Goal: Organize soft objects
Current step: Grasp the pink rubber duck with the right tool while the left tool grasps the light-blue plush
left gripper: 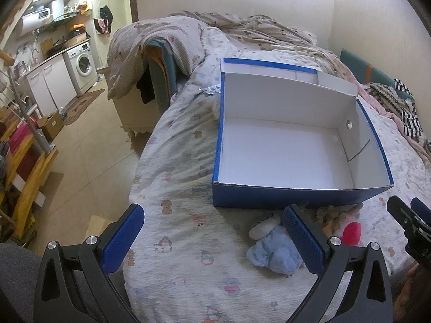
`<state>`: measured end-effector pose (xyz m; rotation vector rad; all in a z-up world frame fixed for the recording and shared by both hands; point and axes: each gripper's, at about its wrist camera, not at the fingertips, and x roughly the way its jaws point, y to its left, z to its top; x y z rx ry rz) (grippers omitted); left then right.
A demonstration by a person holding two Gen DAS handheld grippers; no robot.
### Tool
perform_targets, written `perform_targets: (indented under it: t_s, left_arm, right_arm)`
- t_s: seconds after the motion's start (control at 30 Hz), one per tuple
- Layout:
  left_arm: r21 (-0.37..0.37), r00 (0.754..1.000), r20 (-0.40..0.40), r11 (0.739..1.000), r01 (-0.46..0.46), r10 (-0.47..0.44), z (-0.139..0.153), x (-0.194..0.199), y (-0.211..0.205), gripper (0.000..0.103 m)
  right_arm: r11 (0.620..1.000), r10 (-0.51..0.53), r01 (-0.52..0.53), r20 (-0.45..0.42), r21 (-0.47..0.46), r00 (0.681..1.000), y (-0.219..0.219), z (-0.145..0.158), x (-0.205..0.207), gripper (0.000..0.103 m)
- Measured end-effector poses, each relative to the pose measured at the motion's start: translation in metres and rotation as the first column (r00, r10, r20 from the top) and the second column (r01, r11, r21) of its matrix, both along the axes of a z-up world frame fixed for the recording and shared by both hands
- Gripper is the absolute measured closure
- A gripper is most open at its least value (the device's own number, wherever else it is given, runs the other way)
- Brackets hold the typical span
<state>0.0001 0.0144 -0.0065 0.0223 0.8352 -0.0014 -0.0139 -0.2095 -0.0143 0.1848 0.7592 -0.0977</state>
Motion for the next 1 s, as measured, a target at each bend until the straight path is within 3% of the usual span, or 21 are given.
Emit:
perform_targets:
  t_s: [0.3, 0.6, 0.9, 1.0]
  left_arm:
    - [0.005, 0.996, -0.068, 0.999, -0.054, 0.055, -0.007, 0.006, 0.014, 0.0]
    - [0.006, 0.978, -0.183, 0.995, -0.102, 0.102, -0.025, 0.02, 0.027, 0.0]
    - [0.027, 0.938, -0.328, 0.994, -0.105, 0.108, -0.061, 0.036, 0.026, 0.0]
    - [-0.005, 0.913, -0.401, 0.996, -0.091, 0.082, -0.08, 0.042, 0.021, 0.007]
  right_arm:
    - [0.996, 0.07, -0.061, -0.159, 0.062, 0.985, -0.005, -0.013, 0.012, 0.0]
    - [0.986, 0.153, -0.122, -0.348, 0.111, 0.925, -0.011, -0.04, 0.042, 0.0]
    - [0.989, 0.085, -0.032, -0.378, 0.144, 0.922, -0.024, -0.063, 0.045, 0.0]
    - [0.991, 0.09, -0.046, -0.359, 0.129, 0.929, -0.022, -0.059, 0.047, 0.0]
